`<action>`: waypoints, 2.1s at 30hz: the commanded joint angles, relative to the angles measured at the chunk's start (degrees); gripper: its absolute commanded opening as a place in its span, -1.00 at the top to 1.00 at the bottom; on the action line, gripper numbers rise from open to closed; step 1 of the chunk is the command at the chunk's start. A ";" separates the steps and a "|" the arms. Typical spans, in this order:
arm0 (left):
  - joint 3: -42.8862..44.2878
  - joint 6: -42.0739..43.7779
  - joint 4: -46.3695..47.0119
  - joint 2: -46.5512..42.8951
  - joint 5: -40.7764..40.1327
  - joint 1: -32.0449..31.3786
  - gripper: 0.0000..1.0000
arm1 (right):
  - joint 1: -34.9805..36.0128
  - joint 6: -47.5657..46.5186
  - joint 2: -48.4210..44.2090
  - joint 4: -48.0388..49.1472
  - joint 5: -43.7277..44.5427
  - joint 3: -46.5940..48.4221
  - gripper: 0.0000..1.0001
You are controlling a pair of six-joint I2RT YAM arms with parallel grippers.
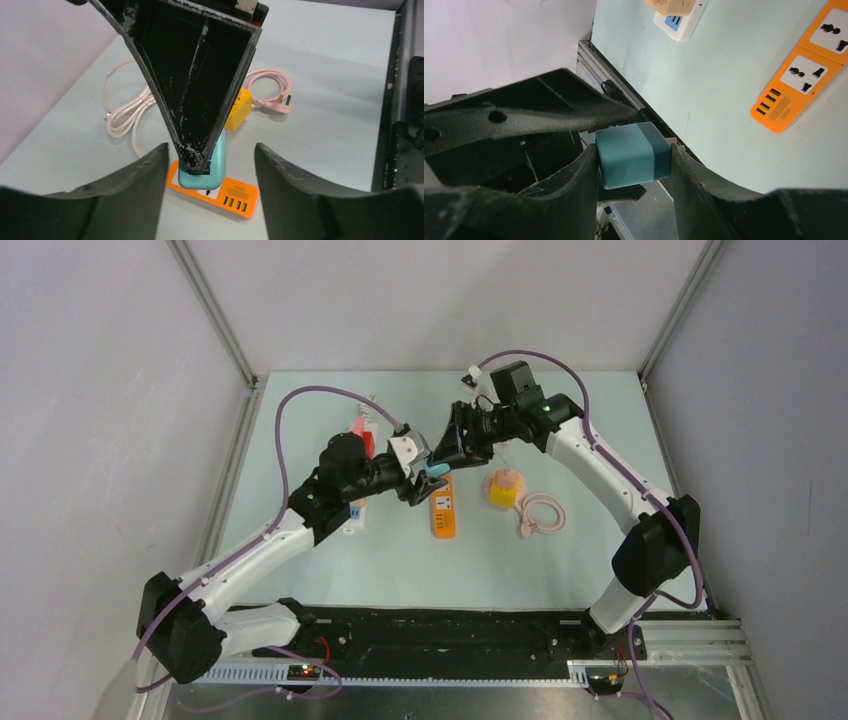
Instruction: Insert the plug
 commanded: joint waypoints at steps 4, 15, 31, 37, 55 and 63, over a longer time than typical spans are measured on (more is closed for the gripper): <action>2.63 -2.83 0.09 0.15 2.81 0.20 -0.07 | 0.67 -1.44 0.64 -0.29 -0.39 2.98 0.46; 4.67 -1.42 -3.36 1.86 2.17 0.18 0.19 | 0.70 -0.42 0.70 1.26 -2.28 2.78 0.47; 5.70 1.26 -7.20 3.26 0.52 0.02 1.00 | -1.56 -2.96 -5.05 2.95 2.67 0.35 -0.75; 6.19 -1.76 -7.11 3.17 -2.43 -0.01 1.00 | -6.26 -1.74 -8.93 3.83 3.56 -2.71 -0.85; 13.04 -47.65 -12.30 16.71 -47.77 -2.56 1.00 | -14.18 3.44 -17.33 -4.62 35.84 -9.66 -0.43; 15.04 -57.32 -16.50 21.53 -54.50 -8.07 1.00 | -12.26 2.93 -25.79 -9.89 39.12 -14.42 -0.83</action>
